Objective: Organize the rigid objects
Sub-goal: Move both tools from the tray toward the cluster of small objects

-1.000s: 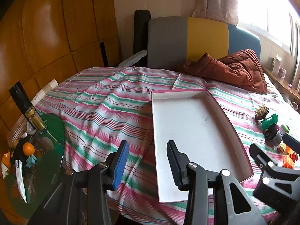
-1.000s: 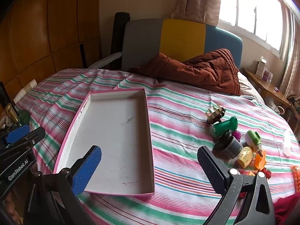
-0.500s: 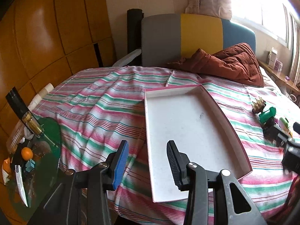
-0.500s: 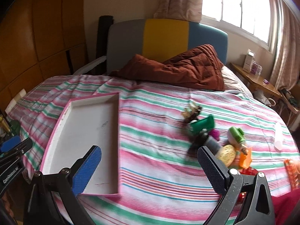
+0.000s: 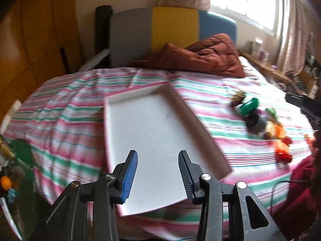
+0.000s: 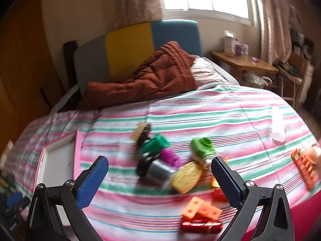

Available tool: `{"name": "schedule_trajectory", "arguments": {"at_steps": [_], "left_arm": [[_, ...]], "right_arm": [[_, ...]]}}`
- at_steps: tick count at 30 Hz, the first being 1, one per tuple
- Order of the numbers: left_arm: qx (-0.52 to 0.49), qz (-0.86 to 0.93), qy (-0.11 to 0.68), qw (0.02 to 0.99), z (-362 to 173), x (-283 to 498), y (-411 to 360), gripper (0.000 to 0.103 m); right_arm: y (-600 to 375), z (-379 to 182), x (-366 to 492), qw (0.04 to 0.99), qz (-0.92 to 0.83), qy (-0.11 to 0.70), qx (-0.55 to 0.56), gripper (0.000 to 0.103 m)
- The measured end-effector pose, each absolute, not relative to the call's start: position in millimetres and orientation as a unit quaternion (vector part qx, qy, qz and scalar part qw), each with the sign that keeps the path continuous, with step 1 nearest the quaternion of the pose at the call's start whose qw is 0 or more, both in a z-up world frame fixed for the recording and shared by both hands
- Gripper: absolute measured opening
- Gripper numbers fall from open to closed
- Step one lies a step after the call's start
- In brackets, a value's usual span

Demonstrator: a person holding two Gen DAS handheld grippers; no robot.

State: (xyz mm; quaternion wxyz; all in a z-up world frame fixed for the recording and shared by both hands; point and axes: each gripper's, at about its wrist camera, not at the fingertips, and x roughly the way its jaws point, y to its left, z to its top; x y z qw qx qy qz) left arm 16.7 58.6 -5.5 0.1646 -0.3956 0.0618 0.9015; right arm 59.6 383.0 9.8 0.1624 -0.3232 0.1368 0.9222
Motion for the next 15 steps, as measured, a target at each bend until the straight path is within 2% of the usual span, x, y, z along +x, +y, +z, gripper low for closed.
{"name": "schedule_trajectory", "arguments": {"at_steps": [15], "left_arm": [[-0.405,0.879,0.117,0.222,-14,21,121,0.042]], "right_arm": [[462,-15,79,0.187,0.893,0.29,-0.287,0.103]]}}
